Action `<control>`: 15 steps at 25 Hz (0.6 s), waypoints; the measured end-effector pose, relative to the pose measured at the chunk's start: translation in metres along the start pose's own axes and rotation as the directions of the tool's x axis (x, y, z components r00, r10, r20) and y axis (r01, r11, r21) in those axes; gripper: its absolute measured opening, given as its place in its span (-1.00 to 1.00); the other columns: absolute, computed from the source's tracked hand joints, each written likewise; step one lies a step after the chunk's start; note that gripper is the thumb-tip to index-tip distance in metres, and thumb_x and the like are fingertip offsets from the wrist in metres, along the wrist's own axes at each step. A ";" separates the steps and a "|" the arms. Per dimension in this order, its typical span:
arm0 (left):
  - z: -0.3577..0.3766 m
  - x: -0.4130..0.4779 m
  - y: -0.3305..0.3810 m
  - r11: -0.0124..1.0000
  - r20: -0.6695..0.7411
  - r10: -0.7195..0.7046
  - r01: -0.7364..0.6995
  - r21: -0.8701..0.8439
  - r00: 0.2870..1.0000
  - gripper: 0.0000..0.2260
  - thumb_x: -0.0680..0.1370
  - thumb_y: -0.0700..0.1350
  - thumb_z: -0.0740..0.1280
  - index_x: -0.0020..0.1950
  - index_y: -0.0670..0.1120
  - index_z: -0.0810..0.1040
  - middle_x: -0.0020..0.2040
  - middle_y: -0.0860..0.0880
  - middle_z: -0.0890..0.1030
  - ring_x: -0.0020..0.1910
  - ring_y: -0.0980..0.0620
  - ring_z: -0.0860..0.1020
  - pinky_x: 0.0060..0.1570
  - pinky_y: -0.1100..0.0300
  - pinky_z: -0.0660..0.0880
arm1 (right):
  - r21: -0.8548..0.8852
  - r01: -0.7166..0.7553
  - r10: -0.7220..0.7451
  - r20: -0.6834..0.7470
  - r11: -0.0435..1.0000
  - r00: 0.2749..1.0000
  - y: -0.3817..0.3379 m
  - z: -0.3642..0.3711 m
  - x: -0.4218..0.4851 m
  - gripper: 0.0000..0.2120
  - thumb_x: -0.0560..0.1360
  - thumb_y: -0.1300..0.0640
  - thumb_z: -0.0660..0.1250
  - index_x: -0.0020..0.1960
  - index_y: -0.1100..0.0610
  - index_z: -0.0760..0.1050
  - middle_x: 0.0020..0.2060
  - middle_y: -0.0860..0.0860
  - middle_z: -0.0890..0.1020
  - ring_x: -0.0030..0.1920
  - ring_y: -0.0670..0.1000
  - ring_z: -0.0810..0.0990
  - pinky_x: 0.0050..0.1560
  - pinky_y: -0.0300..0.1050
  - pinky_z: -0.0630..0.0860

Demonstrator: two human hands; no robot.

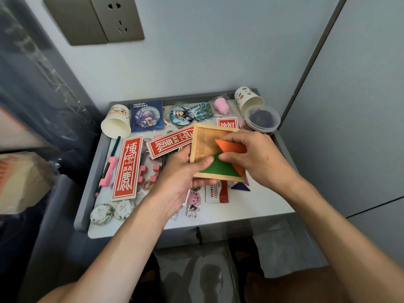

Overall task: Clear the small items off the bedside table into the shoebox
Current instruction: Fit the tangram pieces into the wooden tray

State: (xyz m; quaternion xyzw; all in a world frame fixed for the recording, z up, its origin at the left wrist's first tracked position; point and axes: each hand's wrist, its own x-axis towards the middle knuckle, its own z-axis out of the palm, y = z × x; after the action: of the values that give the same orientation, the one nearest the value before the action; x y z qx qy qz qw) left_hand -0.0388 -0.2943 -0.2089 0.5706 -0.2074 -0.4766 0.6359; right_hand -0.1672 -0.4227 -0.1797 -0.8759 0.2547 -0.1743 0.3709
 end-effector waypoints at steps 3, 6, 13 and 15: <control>-0.002 0.000 0.005 1.000 -0.011 0.001 -0.001 0.004 1.000 -0.81 0.54 -0.31 0.36 0.12 -0.11 0.59 -0.11 -0.04 0.72 -0.17 -0.04 0.70 -0.37 0.22 0.60 | 0.269 -0.037 0.057 -0.066 0.962 0.996 -0.002 -0.007 -0.002 -0.79 0.55 0.15 0.35 0.16 -0.03 0.56 -0.29 -0.08 0.65 -0.26 -0.09 0.65 -0.20 -0.23 0.61; -0.005 0.000 0.008 1.000 -0.013 -0.005 0.006 0.012 1.000 -0.77 0.55 -0.32 0.35 0.19 -0.13 0.56 -0.09 -0.05 0.71 -0.17 -0.02 0.70 -0.38 0.21 0.60 | 0.336 -0.112 0.140 -0.061 0.935 0.988 -0.003 -0.010 -0.005 -0.79 0.63 0.20 0.21 0.24 0.03 0.40 -0.28 0.12 0.62 -0.40 0.02 0.62 -0.37 -0.11 0.63; -0.017 0.002 0.012 0.996 -0.040 0.003 0.001 0.086 0.999 -0.69 0.50 -0.35 0.40 0.20 -0.12 0.49 0.00 -0.12 0.70 -0.11 -0.04 0.71 -0.42 0.20 0.59 | 0.126 -0.082 0.090 -0.062 0.989 0.994 0.009 -0.021 0.002 -0.83 0.50 0.10 0.41 0.08 -0.06 0.59 -0.14 -0.23 0.64 -0.13 -0.30 0.58 -0.24 -0.35 0.50; -0.020 0.002 0.014 0.995 -0.011 -0.001 0.003 0.098 1.000 -0.71 0.50 -0.32 0.42 0.18 -0.09 0.55 0.01 -0.11 0.71 -0.09 -0.04 0.71 -0.41 0.22 0.58 | -0.007 -0.027 0.027 -0.020 1.000 0.999 0.011 -0.023 0.001 -0.78 0.52 0.06 0.37 0.14 -0.14 0.62 -0.11 -0.40 0.57 -0.02 -0.38 0.53 -0.14 -0.33 0.50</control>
State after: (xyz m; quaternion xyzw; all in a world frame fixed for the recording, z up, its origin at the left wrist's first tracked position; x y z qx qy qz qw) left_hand -0.0168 -0.2866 -0.2022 0.6038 -0.2264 -0.4634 0.6079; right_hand -0.1807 -0.4428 -0.1725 -0.8720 0.2708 -0.1772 0.3672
